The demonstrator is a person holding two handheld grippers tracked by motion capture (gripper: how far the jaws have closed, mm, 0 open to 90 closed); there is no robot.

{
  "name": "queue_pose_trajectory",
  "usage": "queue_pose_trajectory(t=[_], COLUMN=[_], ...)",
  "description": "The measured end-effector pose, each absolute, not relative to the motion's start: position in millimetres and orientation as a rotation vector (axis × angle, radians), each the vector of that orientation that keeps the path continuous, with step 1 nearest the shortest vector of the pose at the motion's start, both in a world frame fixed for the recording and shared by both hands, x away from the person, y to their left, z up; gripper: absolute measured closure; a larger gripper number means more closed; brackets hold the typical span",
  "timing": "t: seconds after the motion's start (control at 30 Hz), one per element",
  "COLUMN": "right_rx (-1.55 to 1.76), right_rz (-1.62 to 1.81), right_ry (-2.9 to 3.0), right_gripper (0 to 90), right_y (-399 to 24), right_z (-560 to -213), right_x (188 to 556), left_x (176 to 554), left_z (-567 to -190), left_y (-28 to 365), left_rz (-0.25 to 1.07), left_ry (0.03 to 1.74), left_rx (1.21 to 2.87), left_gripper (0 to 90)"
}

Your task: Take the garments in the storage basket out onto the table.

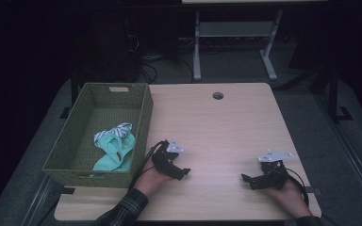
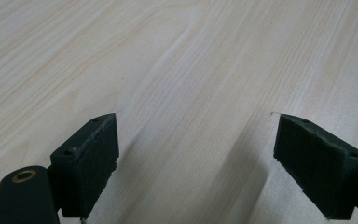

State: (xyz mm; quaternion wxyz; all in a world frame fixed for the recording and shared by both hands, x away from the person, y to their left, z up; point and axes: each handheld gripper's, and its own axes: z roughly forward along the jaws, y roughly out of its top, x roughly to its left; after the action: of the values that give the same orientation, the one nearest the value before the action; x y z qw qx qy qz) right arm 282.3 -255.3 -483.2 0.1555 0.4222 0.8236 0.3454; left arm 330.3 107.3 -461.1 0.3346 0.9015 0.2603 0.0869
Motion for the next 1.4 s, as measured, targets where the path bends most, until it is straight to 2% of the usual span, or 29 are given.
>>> queue_pose_trajectory(t=[1.17,1.27,1.4], right_rx=[1.21,1.21,1.211], right_rz=[0.992,0.992,0.992], right_ry=[2.358,2.359,2.358], right_gripper=[0.5,0.5,0.5], right_y=[-254.8,-254.8,-254.7], right_z=[-483.3,-483.3,-483.3], right_x=[282.7,282.7,282.7], left_x=[325.3,326.6,328.7], left_z=[-423.8,-421.8,-418.0], left_y=[111.1,111.2,112.9], left_rz=[0.217,0.168,0.195], left_ry=[0.653,0.663,0.663], left_rx=[2.318,2.295,2.297], left_gripper=[13.8,13.7,13.8])
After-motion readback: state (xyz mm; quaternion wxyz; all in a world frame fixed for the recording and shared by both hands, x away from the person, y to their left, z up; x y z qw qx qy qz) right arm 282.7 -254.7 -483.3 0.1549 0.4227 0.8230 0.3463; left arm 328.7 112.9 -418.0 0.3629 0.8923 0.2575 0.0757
